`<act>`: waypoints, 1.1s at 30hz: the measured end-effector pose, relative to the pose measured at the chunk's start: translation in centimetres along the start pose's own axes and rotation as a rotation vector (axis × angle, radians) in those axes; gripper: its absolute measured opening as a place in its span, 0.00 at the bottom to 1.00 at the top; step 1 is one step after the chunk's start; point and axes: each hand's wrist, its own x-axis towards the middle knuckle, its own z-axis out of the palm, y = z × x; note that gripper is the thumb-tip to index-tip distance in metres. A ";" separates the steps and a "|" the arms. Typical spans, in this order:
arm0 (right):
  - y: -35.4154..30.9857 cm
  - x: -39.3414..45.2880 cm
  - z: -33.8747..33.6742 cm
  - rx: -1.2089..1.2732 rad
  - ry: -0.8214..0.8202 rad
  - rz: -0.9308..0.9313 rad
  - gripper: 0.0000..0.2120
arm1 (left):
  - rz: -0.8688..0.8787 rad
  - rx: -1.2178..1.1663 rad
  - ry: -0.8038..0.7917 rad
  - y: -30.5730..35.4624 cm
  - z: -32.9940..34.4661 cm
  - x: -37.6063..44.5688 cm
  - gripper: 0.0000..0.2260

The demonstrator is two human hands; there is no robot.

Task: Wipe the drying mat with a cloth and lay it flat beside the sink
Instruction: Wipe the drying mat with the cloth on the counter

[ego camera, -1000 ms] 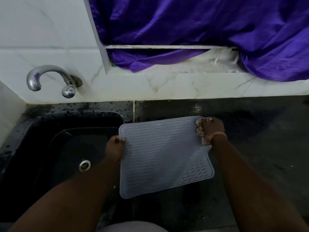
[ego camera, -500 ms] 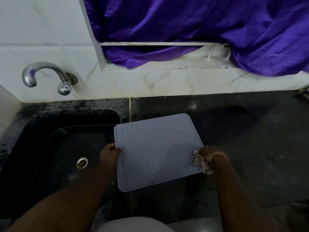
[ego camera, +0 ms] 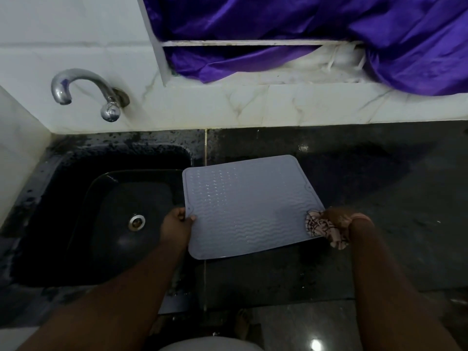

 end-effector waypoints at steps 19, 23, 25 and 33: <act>-3.3 1.5 7.8 0.068 0.487 -0.381 0.17 | 0.170 0.429 -0.297 -0.3 -3.1 -0.1 0.31; -3.2 1.9 12.4 -0.279 0.535 -0.329 0.22 | 0.101 0.185 -0.272 -0.8 -3.8 -1.9 0.30; -4.3 0.4 15.3 -0.231 0.601 -0.347 0.19 | 0.018 0.113 -0.211 -1.6 -3.8 -1.9 0.22; -7.5 -8.8 31.0 -0.392 0.280 -1.014 0.18 | -0.196 -0.083 -0.230 -2.8 -4.6 -1.8 0.05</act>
